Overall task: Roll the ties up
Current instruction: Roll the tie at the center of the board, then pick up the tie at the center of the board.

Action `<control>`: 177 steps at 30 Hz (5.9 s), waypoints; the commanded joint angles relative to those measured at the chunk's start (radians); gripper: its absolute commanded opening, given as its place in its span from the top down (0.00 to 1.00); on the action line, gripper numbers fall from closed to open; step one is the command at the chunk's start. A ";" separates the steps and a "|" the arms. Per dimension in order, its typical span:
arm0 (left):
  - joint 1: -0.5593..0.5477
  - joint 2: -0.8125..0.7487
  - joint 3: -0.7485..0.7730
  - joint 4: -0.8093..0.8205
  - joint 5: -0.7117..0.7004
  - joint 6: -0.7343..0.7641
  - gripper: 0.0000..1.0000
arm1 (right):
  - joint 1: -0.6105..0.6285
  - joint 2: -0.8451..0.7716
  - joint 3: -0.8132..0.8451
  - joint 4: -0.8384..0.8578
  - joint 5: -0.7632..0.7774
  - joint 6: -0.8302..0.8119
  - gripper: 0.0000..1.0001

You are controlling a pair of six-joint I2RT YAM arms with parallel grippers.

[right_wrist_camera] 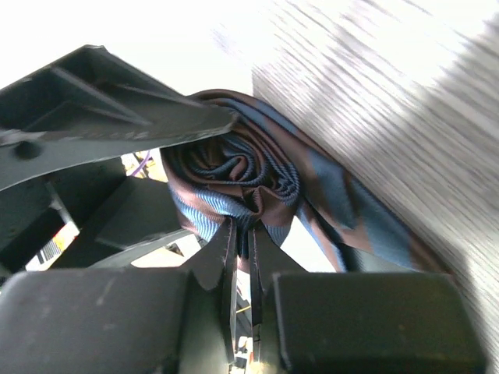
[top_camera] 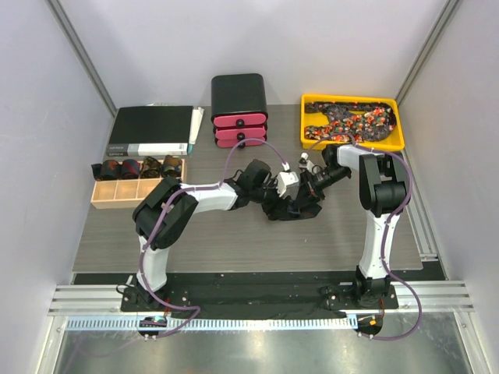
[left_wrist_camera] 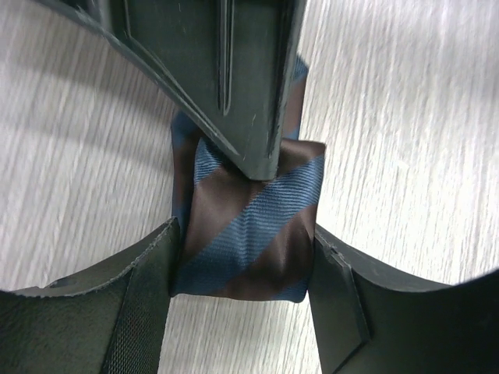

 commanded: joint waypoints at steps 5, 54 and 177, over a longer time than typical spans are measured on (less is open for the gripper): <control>0.005 0.022 0.002 0.082 0.104 0.013 0.36 | 0.005 0.059 -0.019 0.111 0.309 -0.035 0.99; -0.012 -0.022 0.065 -0.313 -0.098 0.085 0.41 | 0.055 -0.001 -0.025 0.117 0.134 0.014 0.99; -0.061 -0.019 -0.259 0.083 -0.268 0.076 0.57 | 0.094 -0.254 -0.402 0.664 0.154 0.471 0.99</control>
